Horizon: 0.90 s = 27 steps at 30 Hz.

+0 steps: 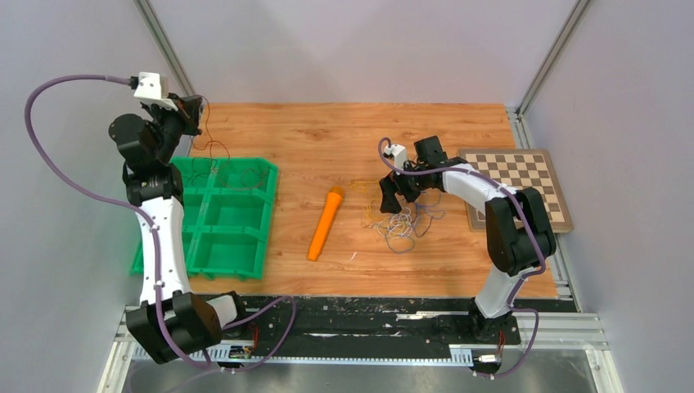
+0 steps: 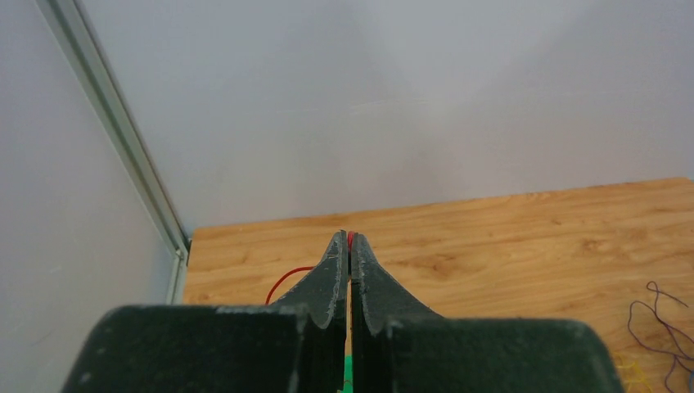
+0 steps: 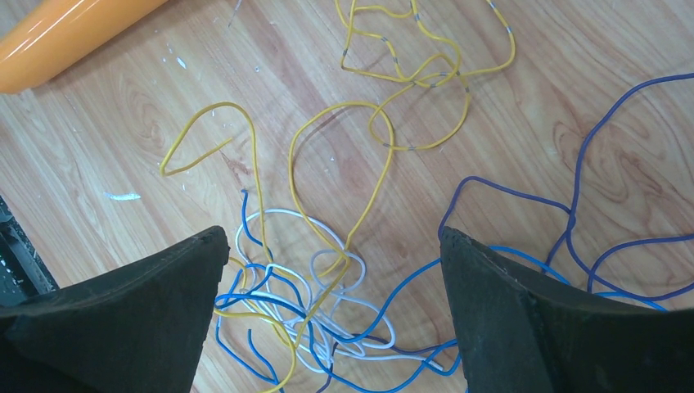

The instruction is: Untangle the cables

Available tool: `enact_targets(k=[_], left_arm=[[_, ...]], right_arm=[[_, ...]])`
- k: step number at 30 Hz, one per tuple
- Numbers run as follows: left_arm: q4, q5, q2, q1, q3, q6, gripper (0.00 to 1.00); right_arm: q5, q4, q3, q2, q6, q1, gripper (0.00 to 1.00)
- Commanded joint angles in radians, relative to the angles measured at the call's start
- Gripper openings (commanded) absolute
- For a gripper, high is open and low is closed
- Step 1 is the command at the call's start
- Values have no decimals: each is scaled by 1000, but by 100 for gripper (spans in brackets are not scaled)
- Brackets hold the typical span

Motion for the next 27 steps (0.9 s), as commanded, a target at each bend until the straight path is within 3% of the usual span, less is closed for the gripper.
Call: enact_targets(k=[1,15,21,27], left_arm=[[99,40,32,-32,-5,-36,0],[166,27,150,-64,-154,-51,0],[139,6,208,-73,-214,86,0],[-38,17,271,-73,-201,226,0]], right_arm=[[-28,19,-4,-43,8,-6,100],[-22,12,-15,-58,6,-8,100],[-20,3,-18,-63,0,-10,100],[-19,-4,-31,-69,-6,-18,100]])
